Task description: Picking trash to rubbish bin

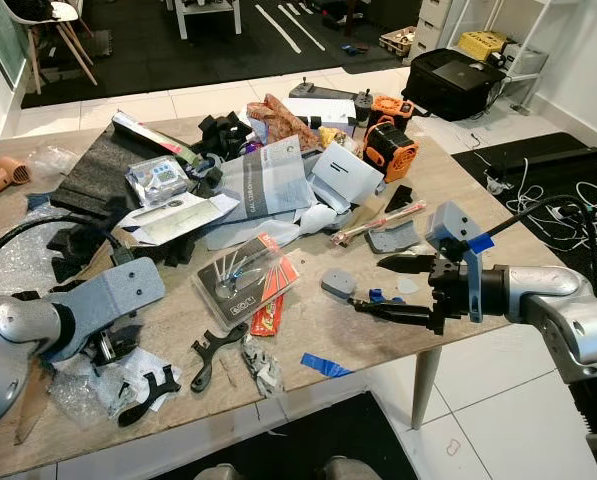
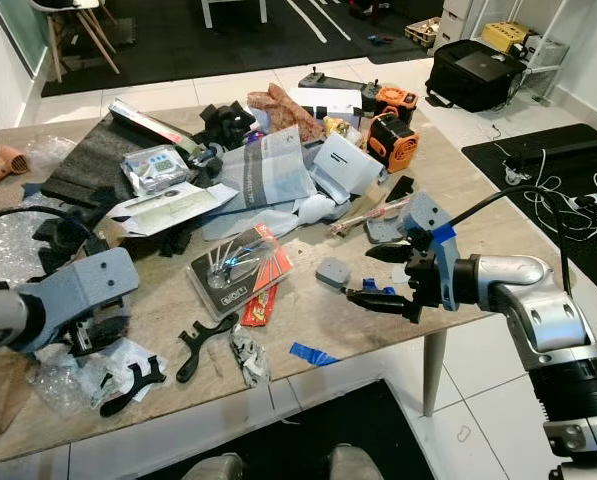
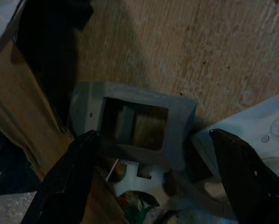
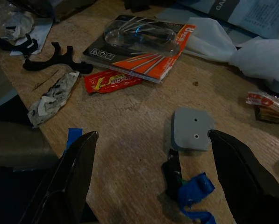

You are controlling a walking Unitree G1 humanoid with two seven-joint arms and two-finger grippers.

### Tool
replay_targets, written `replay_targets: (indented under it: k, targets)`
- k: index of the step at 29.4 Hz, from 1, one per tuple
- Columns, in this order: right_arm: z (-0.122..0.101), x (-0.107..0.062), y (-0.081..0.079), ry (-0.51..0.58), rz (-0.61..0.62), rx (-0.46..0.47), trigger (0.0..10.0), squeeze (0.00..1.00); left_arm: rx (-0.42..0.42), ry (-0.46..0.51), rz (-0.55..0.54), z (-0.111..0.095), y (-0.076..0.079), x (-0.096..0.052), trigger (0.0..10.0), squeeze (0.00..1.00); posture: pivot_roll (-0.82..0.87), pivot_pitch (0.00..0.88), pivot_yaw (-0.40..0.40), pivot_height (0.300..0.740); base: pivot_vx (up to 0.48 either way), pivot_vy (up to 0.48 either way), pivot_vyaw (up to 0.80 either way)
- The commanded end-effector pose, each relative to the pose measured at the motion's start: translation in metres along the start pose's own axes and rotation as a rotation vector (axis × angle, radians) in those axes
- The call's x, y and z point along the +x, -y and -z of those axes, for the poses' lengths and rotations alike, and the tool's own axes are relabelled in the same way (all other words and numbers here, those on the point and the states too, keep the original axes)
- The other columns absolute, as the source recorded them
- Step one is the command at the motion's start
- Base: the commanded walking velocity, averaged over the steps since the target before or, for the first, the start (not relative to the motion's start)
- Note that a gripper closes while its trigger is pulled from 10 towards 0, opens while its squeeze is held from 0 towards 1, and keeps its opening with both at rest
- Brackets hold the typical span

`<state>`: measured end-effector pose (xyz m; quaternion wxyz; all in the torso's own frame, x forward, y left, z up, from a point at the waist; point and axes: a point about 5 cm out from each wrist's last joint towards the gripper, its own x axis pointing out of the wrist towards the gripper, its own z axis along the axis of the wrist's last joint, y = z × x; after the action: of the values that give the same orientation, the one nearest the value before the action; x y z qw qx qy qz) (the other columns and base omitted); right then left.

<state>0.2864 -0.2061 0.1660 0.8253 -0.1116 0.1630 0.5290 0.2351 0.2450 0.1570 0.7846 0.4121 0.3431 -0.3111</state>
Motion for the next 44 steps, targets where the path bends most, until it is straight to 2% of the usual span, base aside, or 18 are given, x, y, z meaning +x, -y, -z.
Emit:
replay_targets:
  k: [1,12,13,14,15,18,19,26,41,43,44]
  targets:
    - [0.002,0.001,-0.001,-0.015,-0.001,0.001,10.0,0.00,0.005,-0.026,0.027,0.003,0.002,0.001,10.0,0.00,-0.05,0.000,-0.003,0.740,0.000,0.000,0.00]
    - [0.003,0.001,0.000,-0.022,0.014,0.001,10.0,0.00,0.022,-0.015,0.075,0.003,0.009,0.007,10.0,0.00,-0.06,0.000,-0.002,0.740,0.000,0.000,0.00]
    - [0.003,0.001,0.001,-0.023,0.015,0.001,10.0,0.00,0.021,-0.013,0.081,0.004,0.010,0.007,9.5,0.00,-0.06,0.000,-0.002,0.740,0.000,0.000,0.00]
    - [0.003,0.001,0.001,-0.023,0.015,0.001,10.0,0.00,0.021,-0.013,0.081,0.004,0.010,0.007,9.5,0.00,-0.06,0.000,-0.002,0.740,0.000,0.000,0.00]
    - [0.003,0.001,0.001,-0.024,0.017,0.000,10.0,0.00,0.017,-0.005,0.094,0.003,0.011,0.006,0.9,0.00,-0.06,0.000,-0.002,0.740,0.000,0.000,0.00]
    - [0.003,0.001,0.001,-0.024,0.019,0.000,10.0,0.00,0.015,-0.002,0.100,0.004,0.011,0.006,0.9,0.00,-0.06,0.000,-0.002,0.740,0.000,0.000,0.00]
    - [0.003,0.002,0.001,-0.025,0.019,0.001,10.0,0.00,0.015,-0.002,0.110,0.004,0.012,0.005,0.0,0.00,-0.06,0.000,-0.002,0.740,0.000,0.000,0.00]
    - [0.003,0.002,0.001,-0.027,0.019,0.000,10.0,0.00,0.019,0.001,0.144,0.005,0.017,0.007,0.0,0.00,-0.06,0.000,-0.002,0.740,0.000,0.000,0.00]
    - [0.003,0.001,0.001,-0.027,0.025,-0.004,10.0,0.00,0.022,0.001,0.143,0.006,0.017,0.009,0.0,0.00,-0.06,0.000,-0.004,0.740,0.000,0.000,0.00]
    - [0.003,0.002,0.002,-0.026,0.025,-0.004,10.0,0.00,0.023,0.008,0.146,0.006,0.018,0.010,0.0,0.00,-0.06,0.000,-0.004,0.740,0.000,0.000,0.00]
    - [0.002,0.002,0.000,-0.018,0.014,0.002,10.0,0.00,0.015,0.080,0.142,-0.003,0.016,0.010,0.0,0.00,-0.06,0.000,-0.004,0.740,0.000,0.000,0.00]
